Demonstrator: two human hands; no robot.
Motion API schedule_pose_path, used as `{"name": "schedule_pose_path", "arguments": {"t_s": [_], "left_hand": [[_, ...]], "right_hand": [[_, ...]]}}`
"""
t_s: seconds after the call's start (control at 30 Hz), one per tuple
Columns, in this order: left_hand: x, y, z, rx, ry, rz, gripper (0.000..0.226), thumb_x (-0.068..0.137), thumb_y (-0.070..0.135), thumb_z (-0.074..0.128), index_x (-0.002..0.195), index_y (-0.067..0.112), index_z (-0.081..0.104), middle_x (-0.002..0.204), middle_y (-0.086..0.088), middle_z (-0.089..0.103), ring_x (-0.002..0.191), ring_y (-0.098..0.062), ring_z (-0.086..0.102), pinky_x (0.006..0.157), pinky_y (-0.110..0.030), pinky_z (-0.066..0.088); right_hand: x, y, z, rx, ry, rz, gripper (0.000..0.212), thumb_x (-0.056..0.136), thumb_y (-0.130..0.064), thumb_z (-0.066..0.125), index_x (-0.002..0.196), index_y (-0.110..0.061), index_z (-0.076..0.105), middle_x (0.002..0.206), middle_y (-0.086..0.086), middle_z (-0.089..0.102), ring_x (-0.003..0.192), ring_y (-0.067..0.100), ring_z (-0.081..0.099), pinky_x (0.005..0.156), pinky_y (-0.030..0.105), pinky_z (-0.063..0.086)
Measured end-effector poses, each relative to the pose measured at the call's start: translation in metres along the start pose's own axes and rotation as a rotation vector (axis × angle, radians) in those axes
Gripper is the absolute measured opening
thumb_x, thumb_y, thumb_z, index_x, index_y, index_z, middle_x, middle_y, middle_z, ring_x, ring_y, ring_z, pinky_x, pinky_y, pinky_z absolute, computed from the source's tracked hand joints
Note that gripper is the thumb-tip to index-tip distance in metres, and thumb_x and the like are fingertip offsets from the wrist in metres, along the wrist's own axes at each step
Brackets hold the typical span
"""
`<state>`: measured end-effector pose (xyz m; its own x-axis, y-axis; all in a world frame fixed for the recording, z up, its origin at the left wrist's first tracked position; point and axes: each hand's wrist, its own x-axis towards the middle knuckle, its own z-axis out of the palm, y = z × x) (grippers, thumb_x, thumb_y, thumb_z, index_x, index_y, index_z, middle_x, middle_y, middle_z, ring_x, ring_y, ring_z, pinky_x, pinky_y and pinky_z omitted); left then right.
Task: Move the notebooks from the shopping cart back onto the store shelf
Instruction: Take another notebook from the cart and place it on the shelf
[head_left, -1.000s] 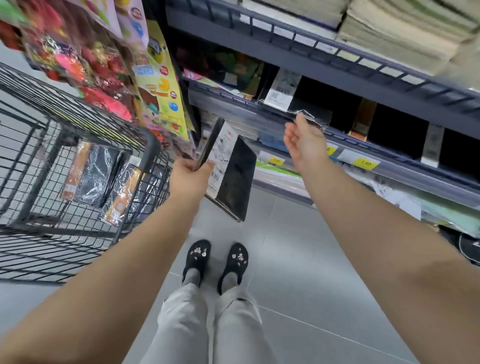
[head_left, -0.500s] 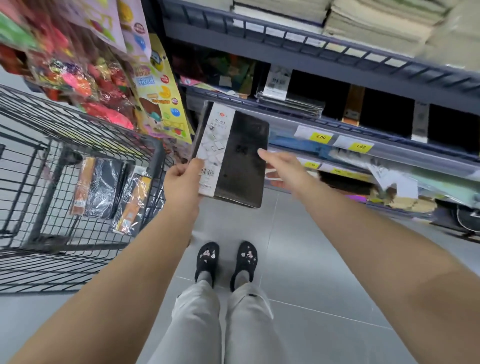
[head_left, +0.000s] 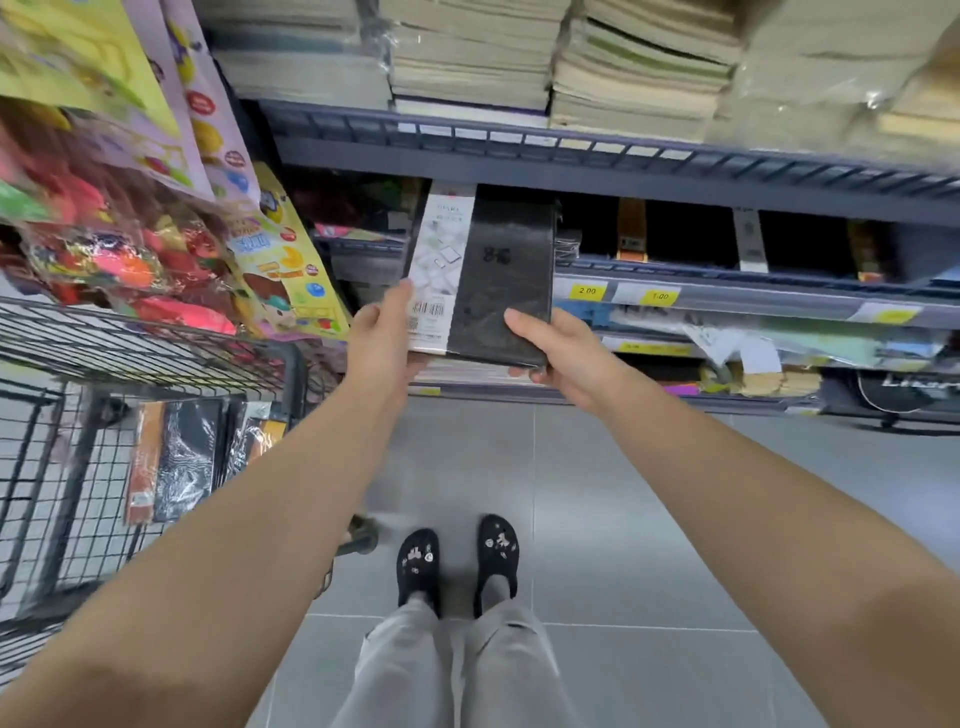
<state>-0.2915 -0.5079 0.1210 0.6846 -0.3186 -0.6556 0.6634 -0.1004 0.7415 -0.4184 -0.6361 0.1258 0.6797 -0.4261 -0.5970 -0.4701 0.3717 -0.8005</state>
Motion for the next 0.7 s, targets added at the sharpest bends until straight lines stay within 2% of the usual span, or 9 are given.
{"name": "schedule_pose_path", "arguments": {"t_s": [0.13,0.23,0.3,0.33,0.37,0.4,0.5,0.6,0.7], "left_hand": [[0.039,0.001,0.008,0.227,0.008,-0.015,0.038,0.093,0.045,0.04,0.112,0.018,0.059,0.111,-0.003,0.064,0.106,-0.023,0.061,0.071,-0.032,0.052],[0.059,-0.004,0.003,0.47,0.105,0.123,0.025,0.092,0.036,0.037,0.097,0.02,0.055,0.106,-0.009,0.057,0.11,-0.035,0.058,0.094,-0.047,0.049],[0.07,-0.005,0.003,0.643,0.089,0.222,0.033,0.096,0.028,0.036,0.124,0.021,0.052,0.119,-0.011,0.057,0.105,-0.03,0.057,0.096,-0.039,0.046],[0.075,-0.004,0.004,0.726,0.04,0.252,0.041,0.098,0.023,0.036,0.138,0.021,0.043,0.129,-0.012,0.054,0.102,-0.028,0.056,0.09,-0.033,0.046],[0.082,-0.003,0.004,0.824,-0.016,0.304,0.05,0.097,0.017,0.038,0.146,0.022,0.034,0.137,-0.014,0.049,0.104,-0.03,0.056,0.084,-0.034,0.047],[0.09,-0.001,0.005,0.965,-0.063,0.376,0.057,0.094,0.012,0.04,0.149,0.021,0.028,0.145,-0.015,0.042,0.114,-0.033,0.053,0.091,-0.038,0.048],[0.107,0.005,0.013,1.49,-0.143,0.557,0.075,0.09,0.01,0.049,0.153,0.019,0.011,0.161,-0.006,0.006,0.147,-0.028,0.011,0.117,-0.044,0.021],[0.12,0.009,0.02,1.797,-0.181,0.56,0.086,0.091,0.019,0.054,0.153,0.018,-0.006,0.161,-0.002,-0.012,0.148,-0.025,-0.006,0.12,-0.046,0.009],[0.126,0.007,0.025,1.876,-0.194,0.483,0.09,0.091,0.027,0.054,0.152,0.016,-0.011,0.161,-0.003,-0.016,0.148,-0.026,-0.009,0.12,-0.045,0.004]], "right_hand": [[0.021,-0.009,-0.023,0.121,0.123,0.093,0.036,0.085,-0.041,0.067,0.114,-0.023,0.058,0.107,-0.01,0.066,0.075,0.009,0.058,0.048,0.017,0.038],[0.031,0.0,-0.032,0.326,0.184,0.131,0.023,0.084,-0.032,0.071,0.102,-0.022,0.061,0.099,-0.008,0.065,0.072,0.008,0.051,0.058,0.017,0.043],[0.03,0.013,-0.029,0.538,0.199,0.153,0.016,0.084,-0.025,0.071,0.095,-0.017,0.062,0.09,-0.004,0.064,0.066,0.007,0.053,0.063,0.015,0.05],[0.028,0.022,-0.025,0.585,0.185,0.161,0.013,0.086,-0.023,0.069,0.093,-0.015,0.061,0.088,-0.001,0.064,0.066,0.006,0.055,0.064,0.014,0.051],[0.026,0.03,-0.021,0.585,0.162,0.175,0.01,0.088,-0.022,0.066,0.092,-0.014,0.061,0.089,0.0,0.066,0.068,0.006,0.056,0.065,0.014,0.053],[0.024,0.035,-0.015,0.574,0.129,0.186,0.007,0.089,-0.021,0.063,0.093,-0.014,0.062,0.092,0.001,0.068,0.07,0.006,0.059,0.066,0.015,0.054],[0.026,0.042,0.0,0.579,0.1,0.154,0.009,0.091,-0.021,0.06,0.096,-0.016,0.066,0.091,0.001,0.071,0.074,0.009,0.063,0.067,0.018,0.055],[0.038,0.036,0.005,0.5,0.173,0.074,0.018,0.095,-0.028,0.055,0.096,-0.014,0.066,0.089,0.001,0.069,0.076,0.009,0.062,0.069,0.019,0.054],[0.049,0.028,0.004,0.376,0.241,0.017,0.022,0.097,-0.03,0.052,0.095,-0.013,0.065,0.09,0.001,0.068,0.077,0.009,0.062,0.073,0.021,0.054]]}}
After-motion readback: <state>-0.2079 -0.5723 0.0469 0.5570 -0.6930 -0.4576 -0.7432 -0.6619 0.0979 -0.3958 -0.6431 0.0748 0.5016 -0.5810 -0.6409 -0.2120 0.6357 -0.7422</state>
